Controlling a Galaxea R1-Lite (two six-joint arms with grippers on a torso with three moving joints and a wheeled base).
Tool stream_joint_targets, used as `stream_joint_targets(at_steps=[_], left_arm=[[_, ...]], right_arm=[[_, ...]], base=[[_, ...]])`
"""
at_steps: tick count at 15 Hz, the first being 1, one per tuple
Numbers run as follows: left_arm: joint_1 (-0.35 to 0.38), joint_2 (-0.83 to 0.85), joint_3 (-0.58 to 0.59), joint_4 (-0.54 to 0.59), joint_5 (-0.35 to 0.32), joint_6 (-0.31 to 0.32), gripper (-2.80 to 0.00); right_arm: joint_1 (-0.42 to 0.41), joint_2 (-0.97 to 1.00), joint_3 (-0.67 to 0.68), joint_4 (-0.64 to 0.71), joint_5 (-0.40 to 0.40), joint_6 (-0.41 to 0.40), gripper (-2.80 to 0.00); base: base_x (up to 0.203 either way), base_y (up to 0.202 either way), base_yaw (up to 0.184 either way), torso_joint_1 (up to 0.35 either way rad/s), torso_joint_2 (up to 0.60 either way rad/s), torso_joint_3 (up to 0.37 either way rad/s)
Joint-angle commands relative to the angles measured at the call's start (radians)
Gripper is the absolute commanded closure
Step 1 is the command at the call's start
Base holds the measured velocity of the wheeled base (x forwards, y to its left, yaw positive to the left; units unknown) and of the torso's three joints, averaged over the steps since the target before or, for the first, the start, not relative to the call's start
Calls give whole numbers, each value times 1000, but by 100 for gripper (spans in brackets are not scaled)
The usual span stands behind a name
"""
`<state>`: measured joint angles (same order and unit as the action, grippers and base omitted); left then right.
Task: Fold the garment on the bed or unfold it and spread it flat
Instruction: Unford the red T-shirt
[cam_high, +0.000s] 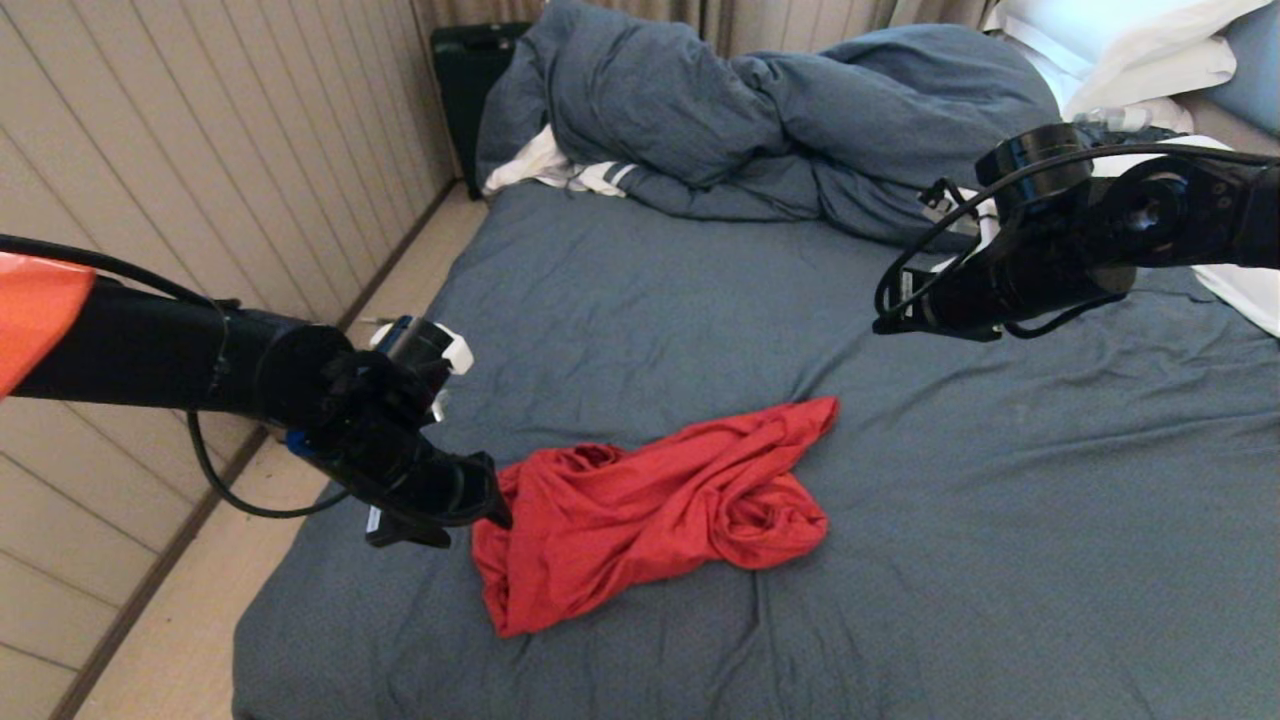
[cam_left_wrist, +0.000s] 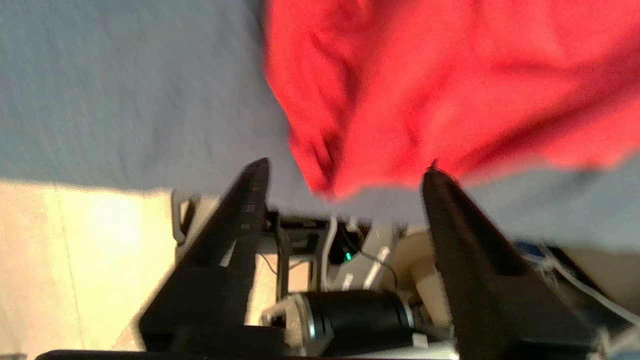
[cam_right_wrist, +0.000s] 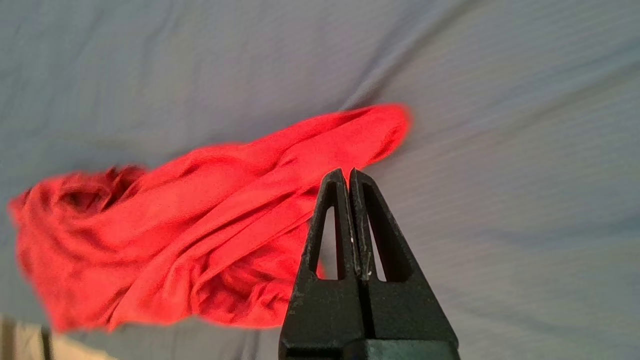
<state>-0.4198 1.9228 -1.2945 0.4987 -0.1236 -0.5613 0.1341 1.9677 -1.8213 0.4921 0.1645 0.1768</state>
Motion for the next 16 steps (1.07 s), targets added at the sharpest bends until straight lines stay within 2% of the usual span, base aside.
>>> stream_joint_targets(at_steps=[1, 4, 6, 11, 12, 16], left_arm=[[-10, -125, 46, 1, -19, -4, -280], [-18, -224, 74, -3, -125, -2, -280], [-50, -165, 40, -43, -125, -1, -280], [-149, -4, -97, -90, -122, -9, -280], [-159, 19, -125, -89, -121, -10, 0], [-169, 119, -217, -100, -16, -4, 0]], right_arm=[[22, -5, 24, 5, 6, -1, 0], [102, 3, 83, 3, 5, 0, 0], [167, 19, 120, -1, 3, 8, 0], [216, 22, 220, -122, 3, 7, 0], [225, 22, 225, -128, 2, 7, 0], [235, 22, 232, -149, 0, 6, 0]], base=[[0, 0, 0, 0, 0, 0], [0, 0, 0, 0, 0, 0], [0, 0, 0, 0, 0, 0], [0, 0, 0, 0, 0, 0], [0, 0, 0, 0, 0, 0], [0, 0, 0, 0, 0, 0]])
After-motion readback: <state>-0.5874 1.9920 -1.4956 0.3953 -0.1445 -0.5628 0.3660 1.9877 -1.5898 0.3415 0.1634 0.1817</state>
